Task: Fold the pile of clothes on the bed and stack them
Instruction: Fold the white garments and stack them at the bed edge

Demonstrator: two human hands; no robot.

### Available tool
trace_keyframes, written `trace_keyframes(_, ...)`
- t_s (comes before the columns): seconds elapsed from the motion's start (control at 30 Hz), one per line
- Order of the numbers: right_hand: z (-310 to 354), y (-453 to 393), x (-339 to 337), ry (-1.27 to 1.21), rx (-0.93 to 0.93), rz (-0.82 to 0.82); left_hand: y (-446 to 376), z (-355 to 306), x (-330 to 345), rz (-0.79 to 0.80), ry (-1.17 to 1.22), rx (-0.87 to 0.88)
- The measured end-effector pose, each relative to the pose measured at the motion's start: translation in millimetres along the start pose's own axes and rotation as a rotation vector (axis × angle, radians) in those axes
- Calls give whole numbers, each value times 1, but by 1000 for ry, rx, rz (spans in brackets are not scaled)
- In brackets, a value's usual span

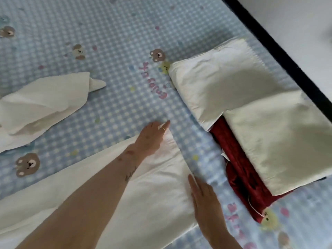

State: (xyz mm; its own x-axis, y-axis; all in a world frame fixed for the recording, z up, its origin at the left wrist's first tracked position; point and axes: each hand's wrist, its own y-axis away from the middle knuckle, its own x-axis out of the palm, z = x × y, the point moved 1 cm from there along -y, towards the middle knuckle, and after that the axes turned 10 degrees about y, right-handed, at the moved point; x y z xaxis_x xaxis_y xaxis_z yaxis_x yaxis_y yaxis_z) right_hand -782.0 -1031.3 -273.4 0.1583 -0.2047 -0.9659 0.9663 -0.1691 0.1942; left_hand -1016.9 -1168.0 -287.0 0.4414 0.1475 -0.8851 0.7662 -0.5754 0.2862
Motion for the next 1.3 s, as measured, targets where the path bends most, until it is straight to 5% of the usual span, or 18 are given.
trace_keyframes(0.17,0,8,-12,-381,184,52,-26,-5,-37,181,11,11)
trace_keyframes(0.33,37,19,-53,-493,180,-45,47,28,-87,-51,-77,150)
trace_keyframes(0.53,165,68,-99,-584,-155,-65,205,107,-126,-265,-76,69)
trace_keyframes(0.7,312,133,-84,-539,-457,216,352,201,-128,-452,-67,-97)
trace_keyframes(0.87,424,191,-36,-712,-353,464,474,286,-102,-477,-59,-280)
trace_keyframes(0.93,452,207,-13,-523,-547,490,500,312,-87,-437,-35,-338)
trace_keyframes(1.03,490,199,21,-313,-594,497,510,340,-64,-378,206,-611)
trace_keyframes(1.13,495,186,53,-218,-645,759,504,331,-38,-294,348,-769)
trace_keyframes(1.2,484,167,64,-240,-533,562,506,304,-16,-405,282,-578)
trace_keyframes(1.3,443,133,68,-79,-589,300,519,251,29,-316,248,-343)
